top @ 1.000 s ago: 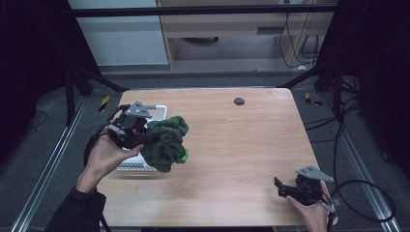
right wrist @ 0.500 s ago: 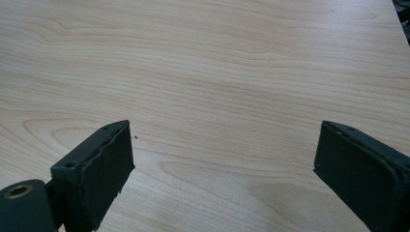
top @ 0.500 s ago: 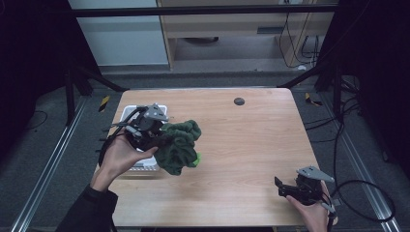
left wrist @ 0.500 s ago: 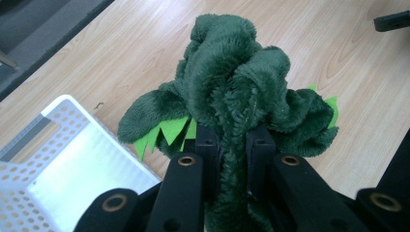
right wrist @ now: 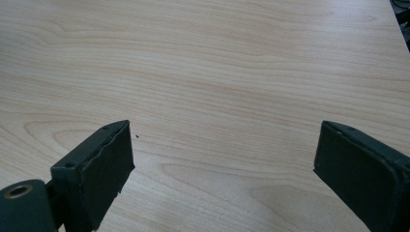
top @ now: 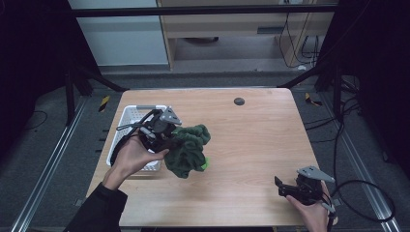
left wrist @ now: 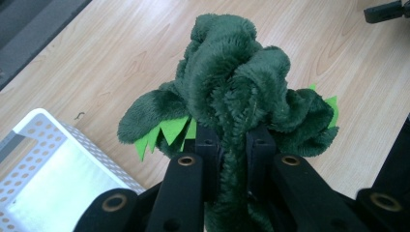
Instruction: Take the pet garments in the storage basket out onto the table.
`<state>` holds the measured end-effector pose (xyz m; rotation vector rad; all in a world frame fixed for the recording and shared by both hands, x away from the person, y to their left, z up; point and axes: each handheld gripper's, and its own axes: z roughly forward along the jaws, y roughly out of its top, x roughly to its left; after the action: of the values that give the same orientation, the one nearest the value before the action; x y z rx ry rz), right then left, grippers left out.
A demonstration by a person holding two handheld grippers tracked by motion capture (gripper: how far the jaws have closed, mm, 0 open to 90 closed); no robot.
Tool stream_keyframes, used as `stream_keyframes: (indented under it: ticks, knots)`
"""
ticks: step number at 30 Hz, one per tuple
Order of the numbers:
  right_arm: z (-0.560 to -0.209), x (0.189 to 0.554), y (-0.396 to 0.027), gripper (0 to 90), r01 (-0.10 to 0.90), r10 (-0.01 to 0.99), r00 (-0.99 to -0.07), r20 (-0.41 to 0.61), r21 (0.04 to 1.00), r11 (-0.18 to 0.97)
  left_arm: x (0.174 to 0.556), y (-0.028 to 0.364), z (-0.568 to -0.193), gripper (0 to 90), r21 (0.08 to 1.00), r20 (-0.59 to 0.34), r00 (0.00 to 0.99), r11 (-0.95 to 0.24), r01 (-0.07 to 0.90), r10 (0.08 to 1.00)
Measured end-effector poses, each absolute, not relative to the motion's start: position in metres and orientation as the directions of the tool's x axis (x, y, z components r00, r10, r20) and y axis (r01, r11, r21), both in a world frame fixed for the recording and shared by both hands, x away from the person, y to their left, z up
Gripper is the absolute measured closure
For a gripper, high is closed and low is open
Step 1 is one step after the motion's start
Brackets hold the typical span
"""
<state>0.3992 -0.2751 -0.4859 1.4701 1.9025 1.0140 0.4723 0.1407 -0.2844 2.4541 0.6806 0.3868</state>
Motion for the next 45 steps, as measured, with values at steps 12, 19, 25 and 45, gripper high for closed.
stream_keyframes:
  ticks: [12, 19, 25, 45]
  knots:
    - [-0.485, 0.399, -0.276, 7.0, 0.559, 0.962, -0.271, 0.035, 0.819, 0.128, 0.476, 0.121, -0.297, 79.8, 0.566, 0.117, 0.85, -0.738, 0.368, 0.514]
    - [-0.485, 0.399, -0.276, 7.0, 0.557, 0.963, -0.269, 0.034, 0.821, 0.126, 0.478, 0.113, -0.303, 79.7, 0.564, 0.113, 0.861, -0.745, 0.355, 0.496]
    - [-0.485, 0.399, -0.276, 6.9, 0.557, 0.963, -0.268, 0.037, 0.821, 0.124, 0.48, 0.102, -0.312, 79.5, 0.566, 0.105, 0.867, -0.746, 0.351, 0.487]
    - [-0.484, 0.398, -0.277, 7.0, 0.558, 0.963, -0.267, 0.045, 0.822, 0.116, 0.488, 0.077, -0.338, 79.3, 0.54, 0.082, 0.886, -0.767, 0.345, 0.456]
